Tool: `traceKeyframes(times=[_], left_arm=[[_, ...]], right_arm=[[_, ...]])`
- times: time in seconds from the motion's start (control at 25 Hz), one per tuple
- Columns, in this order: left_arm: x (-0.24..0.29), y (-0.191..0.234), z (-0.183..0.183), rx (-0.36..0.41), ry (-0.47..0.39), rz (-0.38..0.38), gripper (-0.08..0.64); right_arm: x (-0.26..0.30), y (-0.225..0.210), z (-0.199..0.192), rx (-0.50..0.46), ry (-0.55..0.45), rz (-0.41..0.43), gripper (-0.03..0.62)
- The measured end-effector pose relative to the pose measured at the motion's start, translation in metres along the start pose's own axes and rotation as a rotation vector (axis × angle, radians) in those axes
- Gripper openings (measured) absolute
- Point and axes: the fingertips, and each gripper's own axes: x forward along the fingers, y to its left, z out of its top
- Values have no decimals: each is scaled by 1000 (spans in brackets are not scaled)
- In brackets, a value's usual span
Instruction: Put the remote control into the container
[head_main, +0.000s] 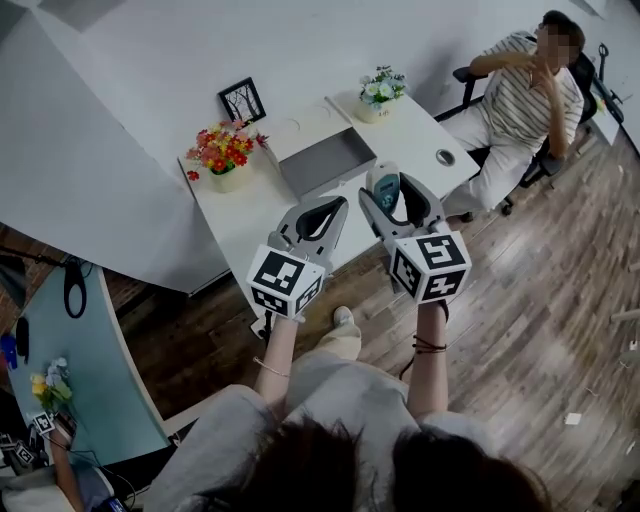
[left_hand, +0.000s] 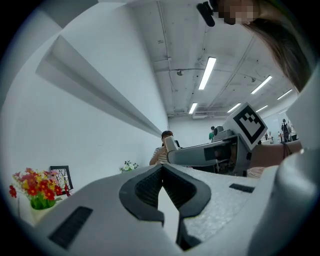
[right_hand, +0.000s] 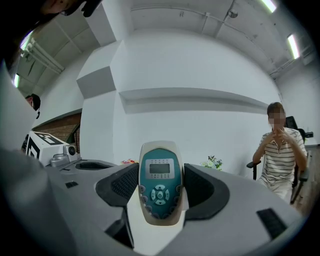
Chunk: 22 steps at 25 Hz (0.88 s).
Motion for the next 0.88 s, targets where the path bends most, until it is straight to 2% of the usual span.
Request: traceKeyframes(times=[0.16, 0.4, 0.68, 0.88], left_arm=[[19, 17, 1, -7, -6, 33, 3], [50, 41, -12, -61, 1, 87, 3], [79, 64, -19, -87, 10, 121, 3], [82, 75, -26, -92, 34, 151, 3]], right_arm=[[24, -14, -1, -4, 24, 37, 279], [56, -33, -6, -8, 64, 86, 279], [78, -69, -5, -28, 85, 101, 279], [103, -70, -6, -34, 96, 153, 279]])
